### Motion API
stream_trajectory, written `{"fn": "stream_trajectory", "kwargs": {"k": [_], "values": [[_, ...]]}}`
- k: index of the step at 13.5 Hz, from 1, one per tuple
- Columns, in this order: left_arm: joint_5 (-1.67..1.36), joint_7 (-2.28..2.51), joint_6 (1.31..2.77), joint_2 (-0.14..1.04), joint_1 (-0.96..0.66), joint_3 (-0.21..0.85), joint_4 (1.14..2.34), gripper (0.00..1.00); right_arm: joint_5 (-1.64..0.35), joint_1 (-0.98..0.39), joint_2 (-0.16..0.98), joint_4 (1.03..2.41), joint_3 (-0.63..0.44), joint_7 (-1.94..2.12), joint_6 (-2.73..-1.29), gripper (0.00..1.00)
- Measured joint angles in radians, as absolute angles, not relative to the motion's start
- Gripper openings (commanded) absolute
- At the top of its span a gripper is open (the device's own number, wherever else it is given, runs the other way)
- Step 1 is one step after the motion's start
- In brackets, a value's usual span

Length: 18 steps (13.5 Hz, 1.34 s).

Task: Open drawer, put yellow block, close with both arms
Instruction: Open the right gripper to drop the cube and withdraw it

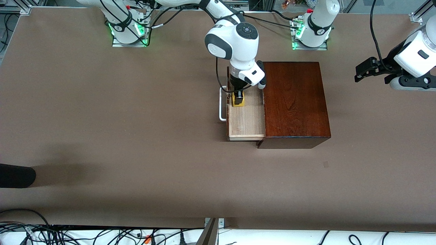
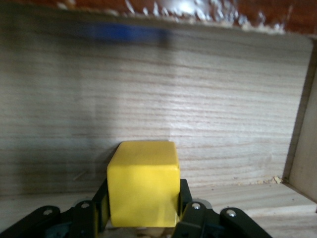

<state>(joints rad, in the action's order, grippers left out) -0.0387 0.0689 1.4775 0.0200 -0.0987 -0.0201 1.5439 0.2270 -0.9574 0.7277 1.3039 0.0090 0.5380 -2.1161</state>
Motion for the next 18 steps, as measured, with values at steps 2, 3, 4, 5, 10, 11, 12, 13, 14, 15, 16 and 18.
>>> {"fn": "stream_trajectory", "kwargs": {"k": [2,3,4,5,10,11,12,13,14,15,16,18], "values": [[-0.039,0.069,1.478,0.020,-0.100,-0.018,1.544,1.00,0.226,-0.957,0.728,1.303,0.010,0.538,-2.115,0.40],[-0.039,0.069,1.478,0.020,-0.100,-0.018,1.542,1.00,0.226,-0.957,0.728,1.303,0.010,0.538,-2.115,0.43],[-0.039,0.069,1.478,0.020,-0.100,-0.018,1.539,1.00,0.226,-0.956,0.728,1.303,0.010,0.538,-2.115,0.99],[-0.039,0.069,1.478,0.020,-0.100,-0.018,1.537,1.00,0.226,-0.956,0.728,1.303,0.010,0.538,-2.115,1.00],[-0.039,0.069,1.478,0.020,-0.101,-0.018,1.537,1.00,0.195,-0.942,0.729,1.300,0.009,0.538,-2.091,1.00],[-0.039,0.069,1.477,0.020,-0.101,-0.018,1.537,1.00,0.165,-0.940,0.726,1.291,0.008,0.538,-2.076,1.00],[-0.039,0.069,1.477,0.020,-0.101,-0.018,1.537,1.00,0.142,-0.939,0.721,1.272,0.006,0.538,-2.053,1.00],[-0.039,0.069,1.477,0.020,-0.102,-0.018,1.537,1.00,0.127,-0.937,0.711,1.242,0.005,0.538,-2.013,1.00],[-0.039,0.069,1.477,0.020,-0.103,-0.018,1.537,1.00,0.112,-0.933,0.699,1.202,0.005,0.538,-1.961,1.00],[-0.039,0.069,1.477,0.020,-0.104,-0.018,1.537,1.00,0.094,-0.929,0.685,1.158,0.004,0.538,-1.904,1.00],[-0.039,0.069,1.477,0.020,-0.104,-0.018,1.537,1.00,0.084,-0.926,0.673,1.114,0.003,0.538,-1.852,1.00],[-0.039,0.069,1.477,0.020,-0.104,-0.019,1.537,1.00,0.082,-0.908,0.635,1.057,0.000,0.538,-1.791,1.00]]}}
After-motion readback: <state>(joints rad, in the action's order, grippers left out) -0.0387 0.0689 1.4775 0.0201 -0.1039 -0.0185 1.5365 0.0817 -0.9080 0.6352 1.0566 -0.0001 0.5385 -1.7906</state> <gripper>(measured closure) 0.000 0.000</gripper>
